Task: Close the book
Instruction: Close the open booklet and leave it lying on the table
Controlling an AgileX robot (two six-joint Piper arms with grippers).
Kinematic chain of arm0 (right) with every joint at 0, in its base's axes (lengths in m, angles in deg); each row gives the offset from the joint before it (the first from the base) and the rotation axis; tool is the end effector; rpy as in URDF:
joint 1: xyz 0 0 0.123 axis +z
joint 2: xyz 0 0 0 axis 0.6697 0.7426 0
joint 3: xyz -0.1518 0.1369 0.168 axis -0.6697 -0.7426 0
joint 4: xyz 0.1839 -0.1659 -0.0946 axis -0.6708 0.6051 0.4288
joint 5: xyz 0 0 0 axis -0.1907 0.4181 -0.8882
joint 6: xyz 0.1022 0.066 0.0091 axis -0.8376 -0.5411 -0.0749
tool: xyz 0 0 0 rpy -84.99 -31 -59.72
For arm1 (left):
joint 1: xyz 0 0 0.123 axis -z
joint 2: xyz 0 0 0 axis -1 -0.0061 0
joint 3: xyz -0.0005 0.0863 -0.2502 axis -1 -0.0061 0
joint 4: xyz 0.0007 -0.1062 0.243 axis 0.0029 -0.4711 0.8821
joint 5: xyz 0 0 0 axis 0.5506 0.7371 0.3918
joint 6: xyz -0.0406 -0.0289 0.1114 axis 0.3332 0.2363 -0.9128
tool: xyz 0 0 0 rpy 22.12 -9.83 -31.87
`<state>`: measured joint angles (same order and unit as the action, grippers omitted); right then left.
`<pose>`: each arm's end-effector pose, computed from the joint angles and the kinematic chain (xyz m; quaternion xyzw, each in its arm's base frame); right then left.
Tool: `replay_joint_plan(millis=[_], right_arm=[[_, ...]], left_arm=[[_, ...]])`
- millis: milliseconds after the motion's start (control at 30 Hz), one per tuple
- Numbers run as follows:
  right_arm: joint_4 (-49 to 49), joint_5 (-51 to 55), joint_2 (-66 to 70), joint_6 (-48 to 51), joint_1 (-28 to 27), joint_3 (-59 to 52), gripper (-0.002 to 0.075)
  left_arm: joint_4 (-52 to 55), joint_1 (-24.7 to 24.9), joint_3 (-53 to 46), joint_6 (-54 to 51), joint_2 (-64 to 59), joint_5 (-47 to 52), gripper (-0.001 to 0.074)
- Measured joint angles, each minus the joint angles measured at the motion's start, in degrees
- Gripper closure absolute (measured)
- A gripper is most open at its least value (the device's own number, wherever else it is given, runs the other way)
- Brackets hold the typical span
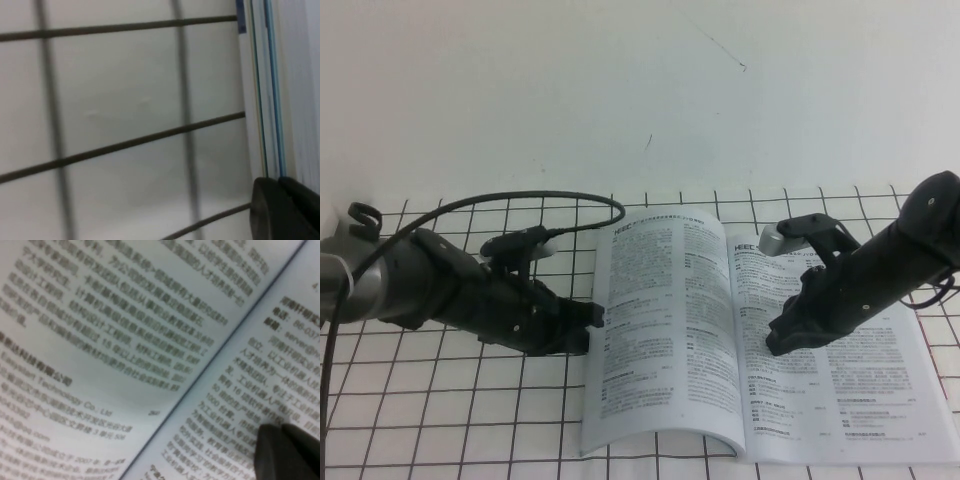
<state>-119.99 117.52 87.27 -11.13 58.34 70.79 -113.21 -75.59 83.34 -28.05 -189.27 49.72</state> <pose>0.3699 0.1603 0.0675 -0.2775 0.9276 0.2112 0.1338 0.3660 -0.1379 0.0900 0.0196 0.9476 -0.2452 0.2036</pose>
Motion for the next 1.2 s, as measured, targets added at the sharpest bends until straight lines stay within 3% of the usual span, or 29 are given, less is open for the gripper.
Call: replay_joint_plan(millis=[400, 600, 767, 1067, 1200], right_arm=[[-11.26, 0.72, 1.38, 8.11, -0.47, -0.48, 0.0729], [-10.74, 1.07, 1.16, 8.24, -0.47, -0.53, 0.0729], [2.66, 0.96, -2.74, -0.23, -0.01, -1.01, 0.0729], [33.63, 4.38, -17.43, -20.77, 0.25, -1.11, 0.0729], [39.28, 7.53, -25.32, -24.41, 0.25, -1.23, 0.0729]], left_arm=[[-33.46, 0.0, 3.91, -24.65, -0.14, 23.74, 0.0738], [-41.0, -0.09, 4.18, -29.74, -0.14, 33.28, 0.0738], [-40.92, 0.15, 4.98, -30.25, -0.04, 39.27, 0.0738], [-39.7, 4.47, 6.47, -32.35, 0.4, 40.02, 0.0738], [-39.45, 5.65, 8.27, -36.8, 2.28, 39.16, 0.0738]])
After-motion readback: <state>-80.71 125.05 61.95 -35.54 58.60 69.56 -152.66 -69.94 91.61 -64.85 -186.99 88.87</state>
